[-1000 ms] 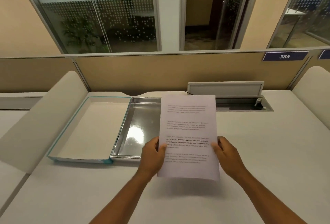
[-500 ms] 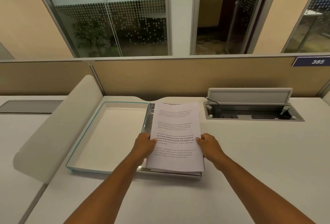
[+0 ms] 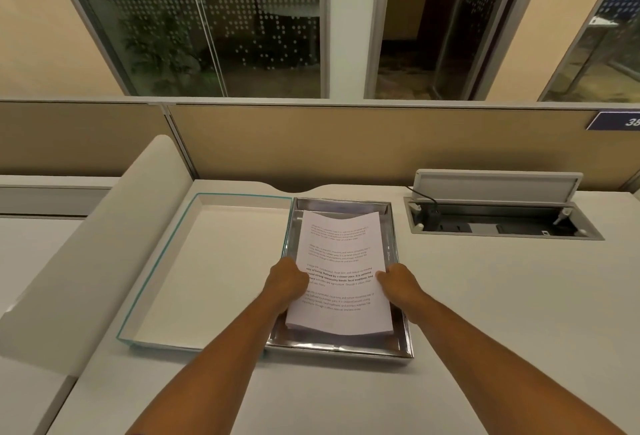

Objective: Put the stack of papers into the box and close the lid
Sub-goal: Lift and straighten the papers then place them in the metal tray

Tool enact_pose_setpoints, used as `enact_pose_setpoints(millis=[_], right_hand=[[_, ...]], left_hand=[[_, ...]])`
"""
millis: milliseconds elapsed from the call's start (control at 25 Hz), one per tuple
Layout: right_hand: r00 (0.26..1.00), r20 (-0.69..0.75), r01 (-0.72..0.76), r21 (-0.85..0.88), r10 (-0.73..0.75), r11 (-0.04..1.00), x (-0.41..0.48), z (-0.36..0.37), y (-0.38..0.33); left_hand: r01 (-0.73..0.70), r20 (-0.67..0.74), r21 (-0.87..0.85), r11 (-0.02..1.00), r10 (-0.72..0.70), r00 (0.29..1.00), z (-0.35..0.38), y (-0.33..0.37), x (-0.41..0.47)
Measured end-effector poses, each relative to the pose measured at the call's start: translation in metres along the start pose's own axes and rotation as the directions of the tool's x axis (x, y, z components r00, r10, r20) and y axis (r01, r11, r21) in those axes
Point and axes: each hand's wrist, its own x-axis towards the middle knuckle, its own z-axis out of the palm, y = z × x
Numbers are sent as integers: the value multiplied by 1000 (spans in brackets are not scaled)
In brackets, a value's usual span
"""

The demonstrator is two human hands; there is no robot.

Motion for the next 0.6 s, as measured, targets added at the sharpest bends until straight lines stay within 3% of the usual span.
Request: enact_pose_setpoints(millis=[360,600], right_hand=[[998,-43,53,-36,-55,998,-3,4,-8],[979,-92,162,-173,-180,971,-28,7,-14]], left_hand=[[-52,-13,180,982,55,998,-4,7,-13],[-84,-14,302,950,93,996,-7,5,-41]])
